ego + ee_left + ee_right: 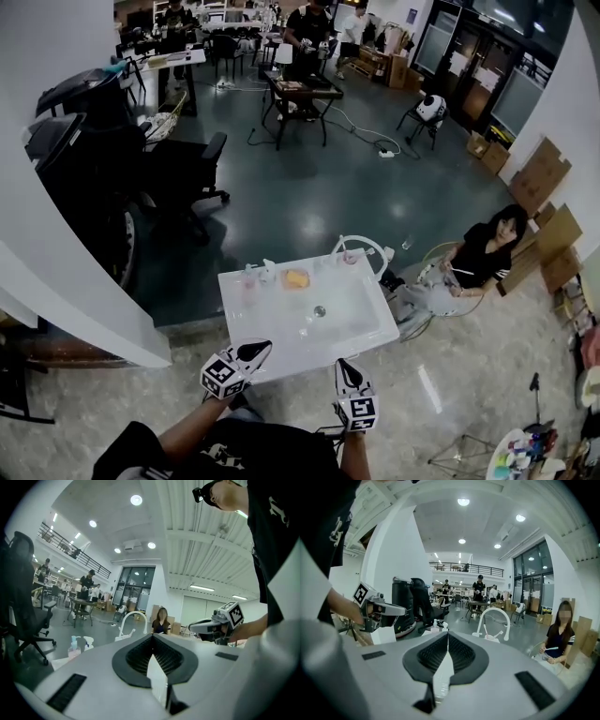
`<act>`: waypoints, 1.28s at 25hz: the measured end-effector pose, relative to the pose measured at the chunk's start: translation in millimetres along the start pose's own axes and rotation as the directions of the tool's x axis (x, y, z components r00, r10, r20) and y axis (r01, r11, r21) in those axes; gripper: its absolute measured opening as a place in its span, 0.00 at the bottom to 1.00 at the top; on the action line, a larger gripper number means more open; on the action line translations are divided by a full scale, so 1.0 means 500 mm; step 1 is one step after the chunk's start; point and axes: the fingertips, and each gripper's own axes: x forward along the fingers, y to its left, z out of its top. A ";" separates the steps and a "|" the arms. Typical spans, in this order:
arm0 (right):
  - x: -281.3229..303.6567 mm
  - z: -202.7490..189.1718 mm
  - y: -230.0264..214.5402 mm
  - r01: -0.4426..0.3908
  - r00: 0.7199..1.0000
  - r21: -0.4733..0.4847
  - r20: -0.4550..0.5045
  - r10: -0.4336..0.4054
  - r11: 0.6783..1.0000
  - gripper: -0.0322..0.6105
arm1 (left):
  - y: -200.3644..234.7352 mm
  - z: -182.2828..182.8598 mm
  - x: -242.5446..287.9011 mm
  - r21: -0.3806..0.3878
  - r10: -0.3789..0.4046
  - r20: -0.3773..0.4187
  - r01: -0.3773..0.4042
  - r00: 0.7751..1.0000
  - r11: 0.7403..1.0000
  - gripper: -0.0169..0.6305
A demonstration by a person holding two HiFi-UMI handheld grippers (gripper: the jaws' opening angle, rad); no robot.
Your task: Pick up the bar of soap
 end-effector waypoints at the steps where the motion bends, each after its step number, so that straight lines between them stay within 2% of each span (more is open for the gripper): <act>1: 0.019 0.005 0.009 -0.002 1.000 -0.005 -0.009 0.002 1.000 0.07 | 0.024 0.003 -0.007 -0.005 0.004 0.004 -0.004 1.000 1.000 0.04; 11: 0.129 0.038 0.032 0.007 0.997 -0.049 -0.074 -0.011 0.999 0.07 | 0.166 0.007 -0.082 -0.053 0.055 0.030 -0.053 0.998 0.997 0.04; 17: 0.184 0.050 0.042 -0.031 0.996 -0.077 -0.085 0.024 0.997 0.07 | 0.218 0.011 -0.101 -0.065 0.096 0.041 -0.093 0.995 0.994 0.04; 23: 0.249 0.033 0.027 -0.114 0.989 -0.101 -0.110 0.102 0.988 0.07 | 0.226 0.019 -0.087 -0.050 0.119 0.031 -0.117 0.992 0.992 0.04; 27: 0.311 0.031 0.000 -0.173 0.981 -0.117 -0.109 0.160 0.978 0.07 | 0.249 0.028 -0.078 -0.030 0.187 0.013 -0.186 0.982 0.982 0.04; 32: 0.395 0.055 -0.046 -0.251 0.967 -0.137 -0.080 0.242 0.958 0.07 | 0.289 0.076 -0.047 -0.002 0.285 0.036 -0.285 0.958 0.959 0.04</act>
